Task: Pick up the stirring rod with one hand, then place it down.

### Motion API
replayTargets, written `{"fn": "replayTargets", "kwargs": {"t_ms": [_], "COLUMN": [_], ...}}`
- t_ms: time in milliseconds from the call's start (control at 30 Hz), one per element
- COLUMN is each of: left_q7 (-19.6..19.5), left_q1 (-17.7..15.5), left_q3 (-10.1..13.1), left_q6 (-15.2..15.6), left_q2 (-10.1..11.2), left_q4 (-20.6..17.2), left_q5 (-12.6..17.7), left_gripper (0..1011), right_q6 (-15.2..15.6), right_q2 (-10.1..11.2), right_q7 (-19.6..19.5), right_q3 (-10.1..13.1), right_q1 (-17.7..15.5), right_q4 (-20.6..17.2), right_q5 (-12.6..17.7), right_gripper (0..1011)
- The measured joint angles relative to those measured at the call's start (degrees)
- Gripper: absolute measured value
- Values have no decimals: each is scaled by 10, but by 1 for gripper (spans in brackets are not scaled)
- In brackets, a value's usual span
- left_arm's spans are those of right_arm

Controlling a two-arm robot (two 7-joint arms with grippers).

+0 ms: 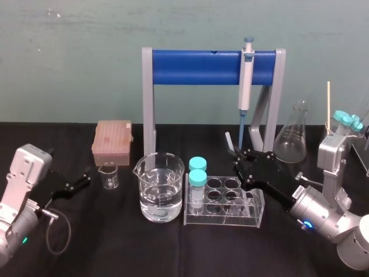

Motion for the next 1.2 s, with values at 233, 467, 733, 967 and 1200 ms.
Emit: {"fn": "replayTargets", "kwargs": {"t_ms": [233, 467, 733, 967, 1200], "left_q7": [0, 0, 0, 0, 0], "left_q1": [0, 0, 0, 0, 0], "left_q3": [0, 0, 0, 0, 0], "left_q6": [0, 0, 0, 0, 0], "left_q2": [0, 0, 0, 0, 0], "left_q4": [0, 0, 0, 0, 0], "left_q5": [0, 0, 0, 0, 0], "left_gripper": [1000, 1000, 1000, 1000, 1000], "right_q6": [5, 5, 5, 4, 4], "right_q2": [1, 1, 0, 0, 0], "right_q7": [-7, -7, -7, -6, -6], "right_q3": [-3, -2, -2, -1, -1], "right_q1": [1, 1, 1, 0, 0], "right_q4": [0, -1, -1, -1, -1], "right_q5": [-5, -4, -4, -3, -3], "right_gripper": [67, 67, 127, 330, 570]}}
